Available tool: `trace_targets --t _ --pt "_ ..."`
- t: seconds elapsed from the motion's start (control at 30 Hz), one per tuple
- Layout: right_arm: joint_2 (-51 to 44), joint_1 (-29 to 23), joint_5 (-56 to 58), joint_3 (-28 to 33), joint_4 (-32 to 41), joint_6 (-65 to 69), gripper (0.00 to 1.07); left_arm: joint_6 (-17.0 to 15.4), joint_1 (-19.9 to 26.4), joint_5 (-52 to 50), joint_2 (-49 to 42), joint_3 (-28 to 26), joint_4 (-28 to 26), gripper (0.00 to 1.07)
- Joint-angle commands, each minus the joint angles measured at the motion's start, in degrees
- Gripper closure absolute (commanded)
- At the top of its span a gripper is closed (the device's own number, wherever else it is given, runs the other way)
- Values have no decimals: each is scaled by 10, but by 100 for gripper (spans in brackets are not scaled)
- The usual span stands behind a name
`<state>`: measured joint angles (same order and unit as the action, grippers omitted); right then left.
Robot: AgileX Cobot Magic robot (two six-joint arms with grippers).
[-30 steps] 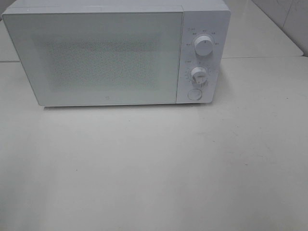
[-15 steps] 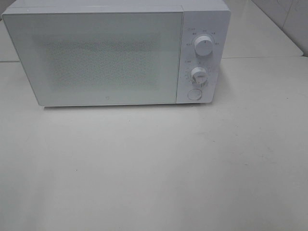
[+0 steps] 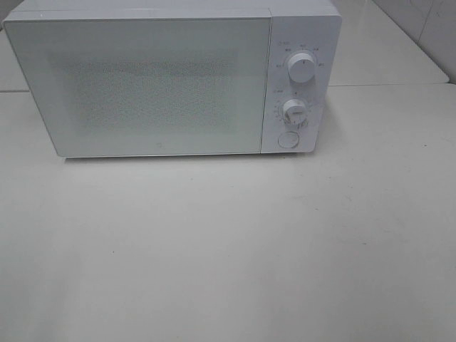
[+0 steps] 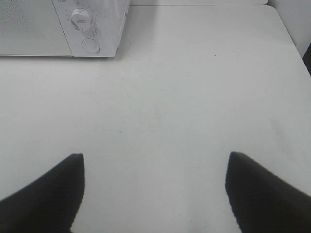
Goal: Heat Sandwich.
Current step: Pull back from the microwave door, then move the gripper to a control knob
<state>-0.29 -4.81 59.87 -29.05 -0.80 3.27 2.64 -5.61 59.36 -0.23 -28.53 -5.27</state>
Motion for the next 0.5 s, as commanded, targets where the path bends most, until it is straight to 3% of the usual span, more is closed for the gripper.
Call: trace_targets --t 0.03,0.5 --pt "-10 2 -6 1 1 0 31 -1 2 -5 -16 2 -3 3" --pt "-10 2 -6 1 1 0 31 -1 2 -5 -15 2 -3 3"
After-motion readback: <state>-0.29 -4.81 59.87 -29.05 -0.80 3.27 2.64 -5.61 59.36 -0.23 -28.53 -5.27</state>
